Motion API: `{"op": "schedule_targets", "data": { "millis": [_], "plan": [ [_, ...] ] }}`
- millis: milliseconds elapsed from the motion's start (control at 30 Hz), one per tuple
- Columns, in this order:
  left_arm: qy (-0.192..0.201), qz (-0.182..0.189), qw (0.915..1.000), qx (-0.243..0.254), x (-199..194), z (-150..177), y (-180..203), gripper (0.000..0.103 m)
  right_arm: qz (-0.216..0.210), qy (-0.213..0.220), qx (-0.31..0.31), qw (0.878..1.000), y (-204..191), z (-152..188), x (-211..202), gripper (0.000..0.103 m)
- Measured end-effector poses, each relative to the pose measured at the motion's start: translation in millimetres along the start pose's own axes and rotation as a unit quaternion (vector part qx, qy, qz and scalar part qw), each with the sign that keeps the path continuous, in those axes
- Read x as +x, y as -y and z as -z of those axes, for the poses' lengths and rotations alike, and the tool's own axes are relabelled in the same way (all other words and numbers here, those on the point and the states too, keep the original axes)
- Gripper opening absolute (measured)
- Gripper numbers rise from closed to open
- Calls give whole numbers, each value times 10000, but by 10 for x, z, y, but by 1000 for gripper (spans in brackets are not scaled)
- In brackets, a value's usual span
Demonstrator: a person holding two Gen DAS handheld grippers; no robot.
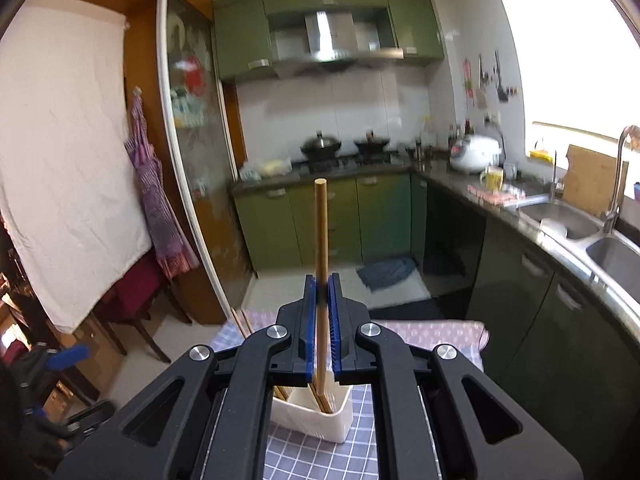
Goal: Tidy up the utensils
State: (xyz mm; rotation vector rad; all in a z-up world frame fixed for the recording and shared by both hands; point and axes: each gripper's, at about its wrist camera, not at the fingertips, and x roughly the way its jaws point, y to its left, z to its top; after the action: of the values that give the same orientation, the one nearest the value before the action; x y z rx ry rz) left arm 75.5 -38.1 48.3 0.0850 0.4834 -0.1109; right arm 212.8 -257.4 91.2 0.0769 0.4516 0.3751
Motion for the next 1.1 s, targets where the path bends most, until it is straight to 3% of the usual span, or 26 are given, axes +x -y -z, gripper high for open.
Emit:
{"op": "schedule_targets", "data": {
  "millis": [267,333,400,500,633,767,867,933,1100],
  "plan": [
    [-197,81,9996,-197,6,160,-79,89,131,-880,-3,9960,50,432,766,7],
    [-241,65,9995,-204,26,176,-81,90,123,-1011,-48,9948,42,513,853,17],
    [-279,72,9993,-229,42,202,-89,90,102,-1006,-35,9949,33,557,847,19],
    [-308,94,9991,-259,48,222,-101,91,19,-820,-14,9966,29,574,633,22],
    [-316,122,9989,-334,44,291,-128,92,-75,-540,7,9985,-13,701,176,35],
    [-407,141,9983,-389,76,454,-142,93,-46,-441,15,9990,-6,1074,-210,44],
    [-516,147,9976,-447,108,612,-149,93,9,-462,98,9989,3,1459,-386,61],
    [-616,180,9968,-485,135,739,-149,93,40,-504,137,9986,-3,1755,-476,83],
    [-678,127,9958,-608,76,949,-167,93,188,-457,6,9988,-99,2201,-697,97]
  ]
}}
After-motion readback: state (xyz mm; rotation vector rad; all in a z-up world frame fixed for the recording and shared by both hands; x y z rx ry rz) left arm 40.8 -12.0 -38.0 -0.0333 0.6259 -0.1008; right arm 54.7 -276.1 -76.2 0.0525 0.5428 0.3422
